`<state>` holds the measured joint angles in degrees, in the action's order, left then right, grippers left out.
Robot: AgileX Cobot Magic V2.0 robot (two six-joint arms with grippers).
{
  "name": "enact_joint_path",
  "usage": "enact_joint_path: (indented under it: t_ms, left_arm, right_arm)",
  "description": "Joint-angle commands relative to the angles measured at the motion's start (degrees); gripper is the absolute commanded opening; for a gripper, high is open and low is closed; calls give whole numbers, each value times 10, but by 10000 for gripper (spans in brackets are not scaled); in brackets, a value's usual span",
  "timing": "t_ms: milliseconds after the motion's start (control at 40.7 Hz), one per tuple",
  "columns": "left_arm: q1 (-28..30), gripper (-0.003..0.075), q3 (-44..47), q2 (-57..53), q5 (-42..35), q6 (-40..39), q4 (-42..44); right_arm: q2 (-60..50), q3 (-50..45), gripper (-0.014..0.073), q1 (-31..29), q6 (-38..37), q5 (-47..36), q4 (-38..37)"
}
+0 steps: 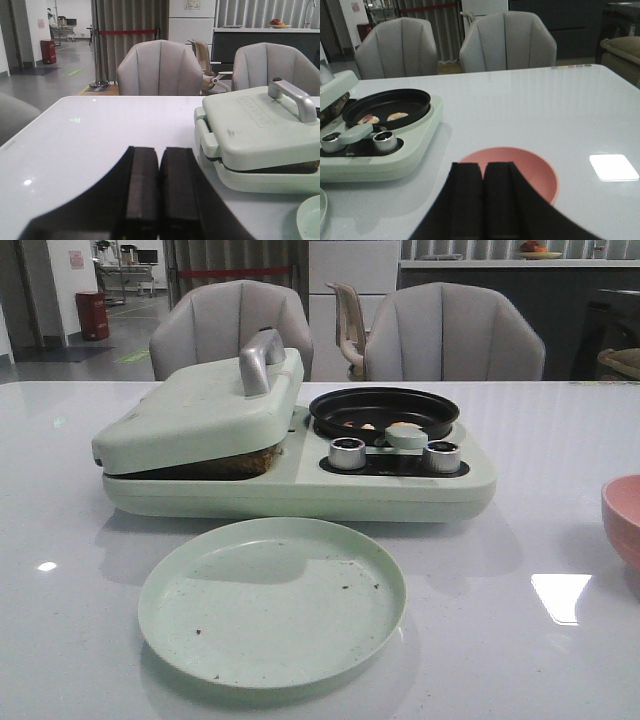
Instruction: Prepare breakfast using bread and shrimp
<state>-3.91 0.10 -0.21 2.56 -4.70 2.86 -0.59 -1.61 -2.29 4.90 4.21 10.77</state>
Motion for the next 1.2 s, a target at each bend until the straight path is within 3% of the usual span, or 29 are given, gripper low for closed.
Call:
enact_joint_path:
  t_ms: [0, 1179]
  left_arm:
    - [-5, 101, 4, -12, -51, -5, -6]
    - [-5, 101, 4, -11, -51, -5, -6]
  right_arm:
    - [-10, 10, 35, 3, 7, -86, 4]
    - [-13, 10, 35, 1, 7, -97, 4]
